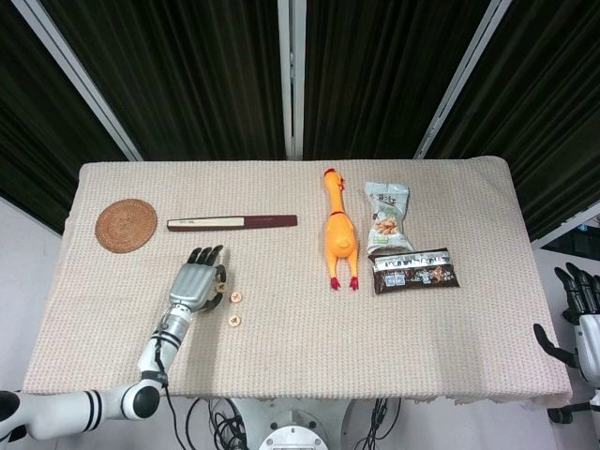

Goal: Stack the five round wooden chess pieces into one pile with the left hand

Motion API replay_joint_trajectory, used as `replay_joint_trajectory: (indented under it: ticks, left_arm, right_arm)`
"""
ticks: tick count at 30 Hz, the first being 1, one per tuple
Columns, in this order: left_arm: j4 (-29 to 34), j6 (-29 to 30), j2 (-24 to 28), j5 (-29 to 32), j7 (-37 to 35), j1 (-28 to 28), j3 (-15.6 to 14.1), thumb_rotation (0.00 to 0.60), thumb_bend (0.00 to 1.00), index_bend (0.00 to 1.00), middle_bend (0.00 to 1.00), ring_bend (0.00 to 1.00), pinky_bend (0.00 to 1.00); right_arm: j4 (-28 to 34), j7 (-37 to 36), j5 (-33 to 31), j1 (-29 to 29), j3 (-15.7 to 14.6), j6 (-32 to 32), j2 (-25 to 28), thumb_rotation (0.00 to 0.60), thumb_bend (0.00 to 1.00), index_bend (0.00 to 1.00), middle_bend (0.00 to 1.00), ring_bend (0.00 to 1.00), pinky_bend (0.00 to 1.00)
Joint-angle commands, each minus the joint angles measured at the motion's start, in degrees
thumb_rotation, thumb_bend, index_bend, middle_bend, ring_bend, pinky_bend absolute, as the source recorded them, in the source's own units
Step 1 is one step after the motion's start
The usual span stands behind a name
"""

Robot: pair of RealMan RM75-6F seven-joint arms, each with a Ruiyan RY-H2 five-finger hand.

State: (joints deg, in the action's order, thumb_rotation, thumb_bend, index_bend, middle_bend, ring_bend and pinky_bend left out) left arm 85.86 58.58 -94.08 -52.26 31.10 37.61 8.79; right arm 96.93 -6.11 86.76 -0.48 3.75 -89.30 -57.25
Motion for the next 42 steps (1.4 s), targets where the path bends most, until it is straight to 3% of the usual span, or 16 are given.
replay_joint_trajectory:
  ticks: [1, 9, 18, 29, 42]
  left_arm:
    - [-0.2, 0.0, -0.2, 0.3, -0.1, 0.1, -0.2, 0.600, 0.31, 0.46, 0.01, 0.00, 0.00]
    - [0.2, 0.4, -0.4, -0.4, -1.2, 0.1, -0.3, 0.600, 0.31, 0.51, 0.02, 0.00, 0.00]
    - [7.3, 3.8, 3.2, -1.4, 0.6, -0.3, -0.1, 0.600, 0.31, 0.52, 0.03, 0.00, 0.00]
    - [18.1, 9.2, 10.9, -0.5, 3.1, -4.5, -4.4, 0.600, 0.31, 0.53, 0.03, 0.00, 0.00]
    - [11.9, 11.6, 6.6, -8.0, -3.4, -8.6, -7.2, 0.600, 0.30, 0.53, 0.07, 0.00, 0.00]
  right_arm:
    - [0.0, -0.2, 0.0, 0.0, 0.0, 0.0, 0.1, 0.600, 0.26, 0.00, 0.00, 0.00, 0.00]
    - [-0.1, -0.6, 0.2, -0.1, 0.0, -0.3, 0.2, 0.600, 0.26, 0.00, 0.00, 0.00, 0.00]
    - [-0.1, -0.5, 0.3, -0.1, -0.1, -0.3, 0.2, 0.600, 0.26, 0.00, 0.00, 0.00, 0.00]
    - [-0.2, -0.2, 1.2, 0.0, -0.6, 0.1, 0.4, 0.600, 0.26, 0.00, 0.00, 0.00, 0.00]
    - [-0.2, -1.2, 0.0, -0.8, 0.2, -1.6, 0.7, 0.600, 0.26, 0.00, 0.00, 0.00, 0.00]
